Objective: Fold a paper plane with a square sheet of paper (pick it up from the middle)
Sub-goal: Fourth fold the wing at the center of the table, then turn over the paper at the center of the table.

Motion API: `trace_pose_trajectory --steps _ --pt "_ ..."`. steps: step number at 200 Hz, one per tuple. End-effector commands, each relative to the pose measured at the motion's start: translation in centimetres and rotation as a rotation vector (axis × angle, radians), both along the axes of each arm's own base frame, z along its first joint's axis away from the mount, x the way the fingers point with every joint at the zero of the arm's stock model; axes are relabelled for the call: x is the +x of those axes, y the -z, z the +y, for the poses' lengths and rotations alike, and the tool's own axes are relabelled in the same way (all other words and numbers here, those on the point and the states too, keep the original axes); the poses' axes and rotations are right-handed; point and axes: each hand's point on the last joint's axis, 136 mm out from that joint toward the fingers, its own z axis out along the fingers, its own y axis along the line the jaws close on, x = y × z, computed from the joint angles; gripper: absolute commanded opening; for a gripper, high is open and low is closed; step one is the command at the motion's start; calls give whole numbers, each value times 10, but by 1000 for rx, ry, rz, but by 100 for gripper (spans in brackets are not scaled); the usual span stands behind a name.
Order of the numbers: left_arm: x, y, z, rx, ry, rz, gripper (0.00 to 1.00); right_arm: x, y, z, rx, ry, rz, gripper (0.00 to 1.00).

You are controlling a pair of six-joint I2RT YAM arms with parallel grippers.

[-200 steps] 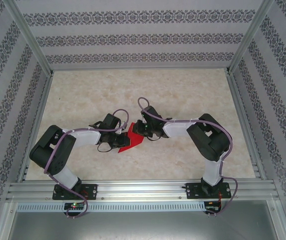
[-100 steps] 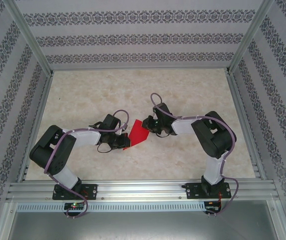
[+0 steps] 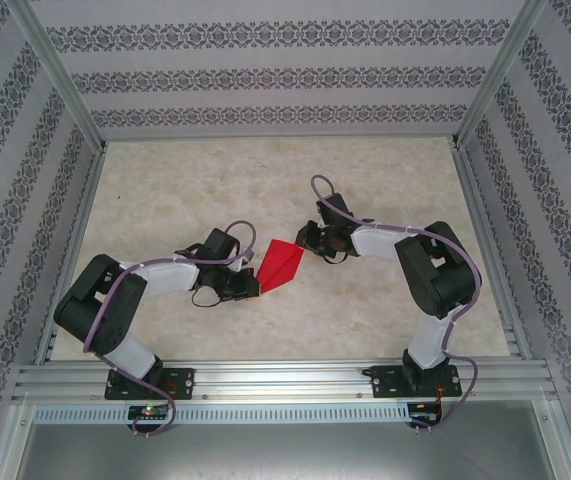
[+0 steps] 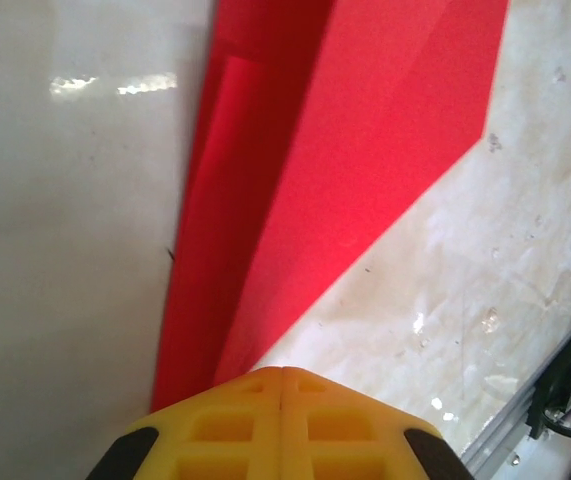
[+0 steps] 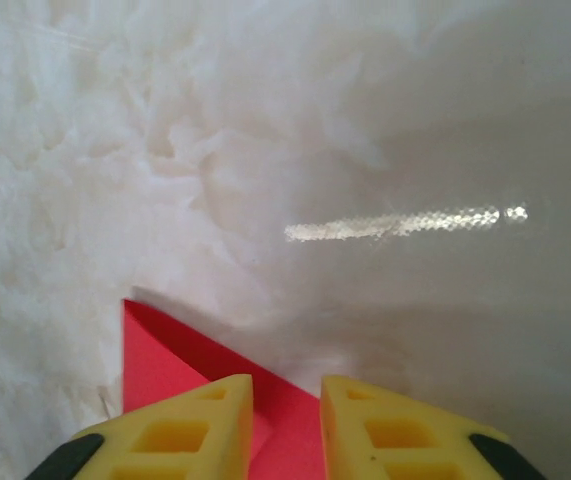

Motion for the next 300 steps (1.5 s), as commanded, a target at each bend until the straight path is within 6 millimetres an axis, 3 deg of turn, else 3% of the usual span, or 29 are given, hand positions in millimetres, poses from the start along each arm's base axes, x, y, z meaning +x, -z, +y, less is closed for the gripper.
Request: trace_pose_trajectory --steps 1,49,63,91,130,183,225,300 --pt "-1 -25 -6 -35 46 -37 7 3 -29 4 6 -19 -74 28" --pt "30 -55 13 92 10 -169 16 -32 -38 5 32 10 -104 38" --pt "43 -54 19 128 -18 -172 20 -43 -40 7 44 12 -109 40" --pt "61 -47 13 137 -5 -154 30 -63 -38 12 57 12 -97 43" --pt "69 -30 5 146 24 -109 39 -79 -21 14 95 76 -25 43" --pt "70 -18 1 144 35 -80 39 -89 -7 39 189 78 22 41" --pt "67 -7 -1 146 48 -54 37 -89 8 42 174 85 53 41" --pt "62 1 -4 138 65 -31 28 -79 -9 56 252 65 -2 35"
